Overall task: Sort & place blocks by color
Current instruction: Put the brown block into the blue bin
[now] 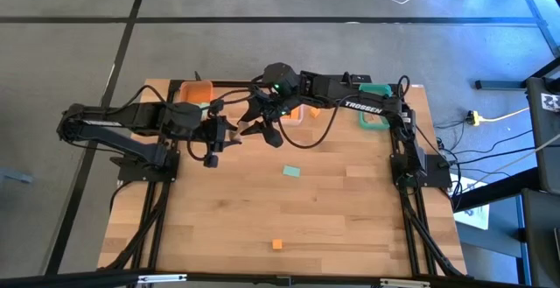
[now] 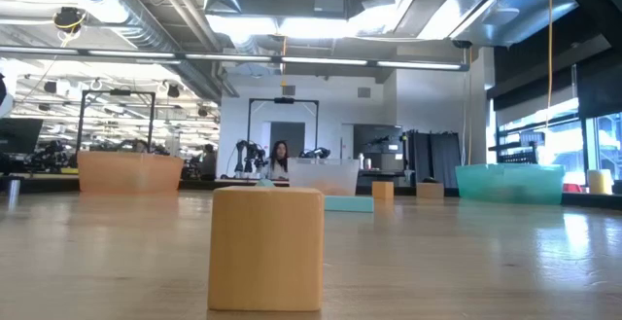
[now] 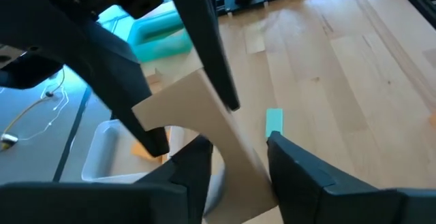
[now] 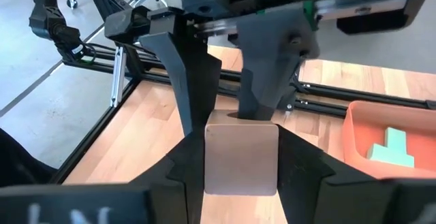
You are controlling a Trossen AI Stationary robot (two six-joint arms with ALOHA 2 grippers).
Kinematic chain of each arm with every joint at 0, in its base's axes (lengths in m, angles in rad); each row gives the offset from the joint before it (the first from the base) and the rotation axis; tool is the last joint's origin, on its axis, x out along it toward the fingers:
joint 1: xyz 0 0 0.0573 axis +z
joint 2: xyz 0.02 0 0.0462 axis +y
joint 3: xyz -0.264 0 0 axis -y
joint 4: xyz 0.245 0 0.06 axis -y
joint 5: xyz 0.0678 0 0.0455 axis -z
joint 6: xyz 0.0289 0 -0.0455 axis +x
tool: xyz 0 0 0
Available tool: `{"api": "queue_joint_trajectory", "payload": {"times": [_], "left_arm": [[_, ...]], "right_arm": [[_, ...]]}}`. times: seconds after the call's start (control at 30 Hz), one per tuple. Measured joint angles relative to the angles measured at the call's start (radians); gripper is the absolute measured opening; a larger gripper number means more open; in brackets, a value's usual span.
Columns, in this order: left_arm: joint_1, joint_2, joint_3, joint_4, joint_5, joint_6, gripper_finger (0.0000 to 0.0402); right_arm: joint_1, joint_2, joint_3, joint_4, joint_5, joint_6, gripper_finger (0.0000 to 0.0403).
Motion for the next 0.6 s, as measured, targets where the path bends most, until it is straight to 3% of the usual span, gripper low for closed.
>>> {"api": "queue_joint_trajectory", "payload": {"times": [0.27, 0.6], "left_arm": [[0.001, 0.000, 0.000, -0.037, -0.017, -0.001, 0.0146], [0.002, -0.001, -0.001, -0.101, -0.182, -0.043, 0.0150]], "right_arm": [[0.001, -0.005, 0.000, -0.040, 0.029, -0.020, 0.0132], [-0.013, -0.012, 0.001, -0.189, 0.115, -0.015, 0.0132]]}}
